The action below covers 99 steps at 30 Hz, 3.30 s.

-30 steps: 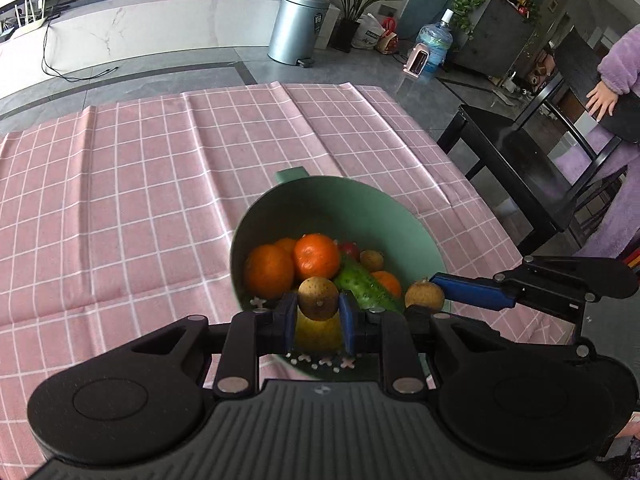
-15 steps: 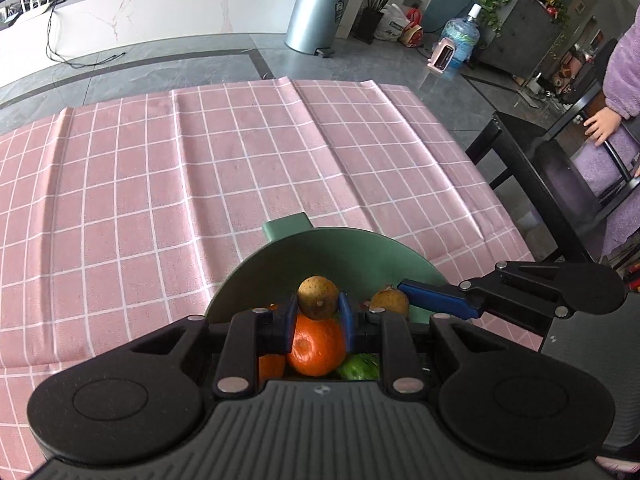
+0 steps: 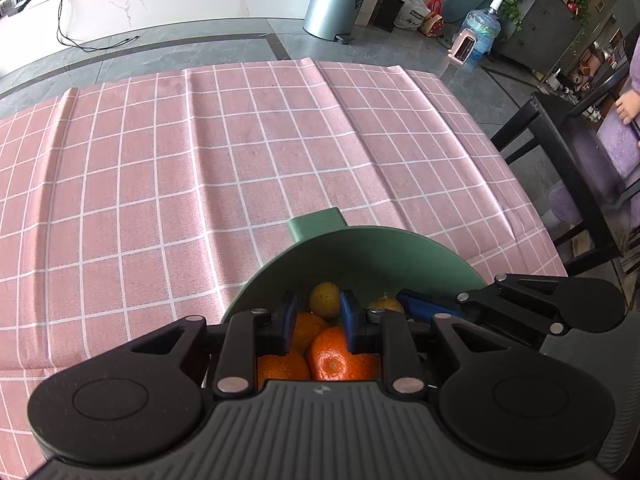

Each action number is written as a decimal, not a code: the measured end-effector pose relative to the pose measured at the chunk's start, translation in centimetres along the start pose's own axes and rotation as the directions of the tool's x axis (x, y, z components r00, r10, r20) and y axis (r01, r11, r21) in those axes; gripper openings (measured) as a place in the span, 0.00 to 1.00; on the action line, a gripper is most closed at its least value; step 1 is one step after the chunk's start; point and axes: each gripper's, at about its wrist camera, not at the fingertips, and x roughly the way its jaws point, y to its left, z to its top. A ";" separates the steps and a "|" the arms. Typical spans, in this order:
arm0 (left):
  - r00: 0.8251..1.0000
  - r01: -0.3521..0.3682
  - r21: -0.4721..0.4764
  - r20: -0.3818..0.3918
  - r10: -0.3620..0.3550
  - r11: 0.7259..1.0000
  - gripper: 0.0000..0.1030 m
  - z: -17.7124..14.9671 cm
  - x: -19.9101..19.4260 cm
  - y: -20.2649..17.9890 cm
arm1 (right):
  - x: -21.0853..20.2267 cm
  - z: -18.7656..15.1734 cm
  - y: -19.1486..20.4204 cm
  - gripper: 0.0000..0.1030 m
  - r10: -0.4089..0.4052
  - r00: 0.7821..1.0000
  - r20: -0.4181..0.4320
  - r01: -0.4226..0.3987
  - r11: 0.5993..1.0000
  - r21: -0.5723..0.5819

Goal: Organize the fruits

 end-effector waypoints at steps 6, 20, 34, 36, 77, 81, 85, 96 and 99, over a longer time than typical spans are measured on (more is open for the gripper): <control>1.000 -0.012 -0.004 0.004 0.012 1.000 0.49 -0.2 -0.3 0.1 | -0.5 -0.1 0.0 0.34 -0.025 1.000 -0.018 0.025 1.000 0.006; 0.975 -0.103 0.109 0.207 0.078 0.989 0.55 -2.7 -10.8 -1.4 | -7.9 0.8 1.4 0.57 -0.064 0.995 0.073 0.061 0.997 0.047; 0.884 -0.316 0.147 0.405 0.234 0.937 0.72 -11.0 -21.4 -0.4 | -18.2 -1.9 9.7 0.79 -0.086 0.945 0.316 0.060 0.994 0.089; 0.871 -0.349 0.149 0.417 0.261 0.925 0.75 -12.1 -21.9 -0.1 | -19.0 -2.9 11.1 0.83 -0.087 0.942 0.325 0.062 0.994 0.086; 0.798 -0.421 -0.084 0.440 0.412 0.903 0.86 -22.1 -23.3 2.2 | -20.8 -14.2 17.1 0.93 -0.209 0.888 0.410 0.113 0.963 0.246; 0.800 -0.413 -0.095 0.437 0.411 0.906 0.86 -22.2 -23.4 2.5 | -20.8 -14.2 17.4 0.93 -0.206 0.889 0.409 0.114 0.965 0.238; 0.803 -0.415 -0.096 0.430 0.413 0.905 0.86 -22.2 -23.3 2.6 | -20.7 -14.2 17.6 0.93 -0.209 0.889 0.408 0.120 0.965 0.232; 0.807 -0.404 -0.108 0.425 0.410 0.908 0.86 -22.2 -23.4 3.2 | -20.7 -14.0 18.4 0.94 -0.209 0.888 0.410 0.130 0.969 0.211; 0.808 -0.401 -0.112 0.425 0.408 0.909 0.86 -22.3 -23.5 3.3 | -20.7 -14.0 18.7 0.94 -0.207 0.887 0.413 0.132 0.970 0.202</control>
